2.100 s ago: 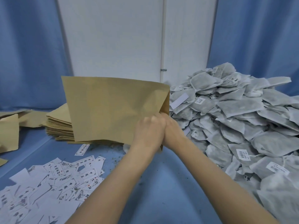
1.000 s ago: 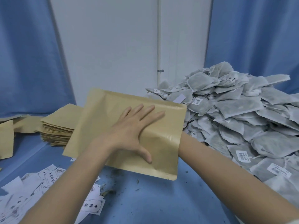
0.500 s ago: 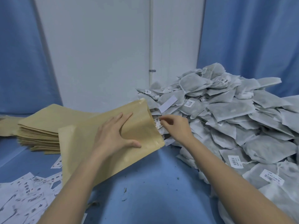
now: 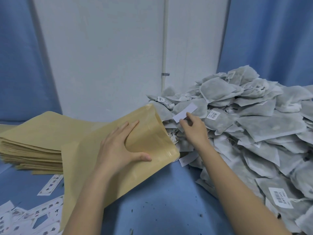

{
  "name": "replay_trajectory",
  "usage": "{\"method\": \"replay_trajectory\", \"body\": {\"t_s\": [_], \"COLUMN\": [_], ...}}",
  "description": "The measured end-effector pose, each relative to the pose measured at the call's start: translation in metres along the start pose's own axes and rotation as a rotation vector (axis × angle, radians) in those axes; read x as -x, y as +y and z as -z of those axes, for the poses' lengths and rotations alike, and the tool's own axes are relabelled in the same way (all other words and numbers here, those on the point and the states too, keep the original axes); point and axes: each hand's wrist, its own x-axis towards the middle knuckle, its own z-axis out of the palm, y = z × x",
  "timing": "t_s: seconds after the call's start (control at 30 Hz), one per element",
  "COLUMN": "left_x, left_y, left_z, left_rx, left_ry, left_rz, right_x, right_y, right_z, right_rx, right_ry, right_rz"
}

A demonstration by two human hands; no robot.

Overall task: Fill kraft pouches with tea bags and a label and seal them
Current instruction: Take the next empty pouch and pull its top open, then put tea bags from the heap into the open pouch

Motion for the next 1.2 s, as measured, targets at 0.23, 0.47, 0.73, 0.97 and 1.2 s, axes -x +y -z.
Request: {"method": "replay_trajectory", "body": {"t_s": [0.23, 0.47, 0.73, 0.97, 1.2], "left_x": [-0.001, -0.002, -0.004, -0.005, -0.007], "left_y": [-0.001, 0.0, -0.006, -0.007, -0.008], "left_z": [-0.003, 0.0, 0.008, 0.004, 0.003], "left_rx": [0.0, 0.018, 0.011, -0.036, -0.064], "left_ry": [-0.027, -0.068, -0.098, -0.102, -0.107], "left_rz": [0.008, 0.008, 0.003, 0.023, 0.024], "right_x": [0.027, 0.045, 0.051, 0.026, 0.021], "right_y": [-0.002, -0.014, -0.02, 0.014, 0.015], "right_z": [0.022, 0.032, 0.006, 0.002, 0.008], "right_rx": [-0.765, -0.455, -0.428, 0.197, 0.026], "right_ry": [-0.036, -0.361, -0.514, 0.195, 0.037], "right_rz": [-0.101, 0.199, 0.108, -0.079, -0.06]}}
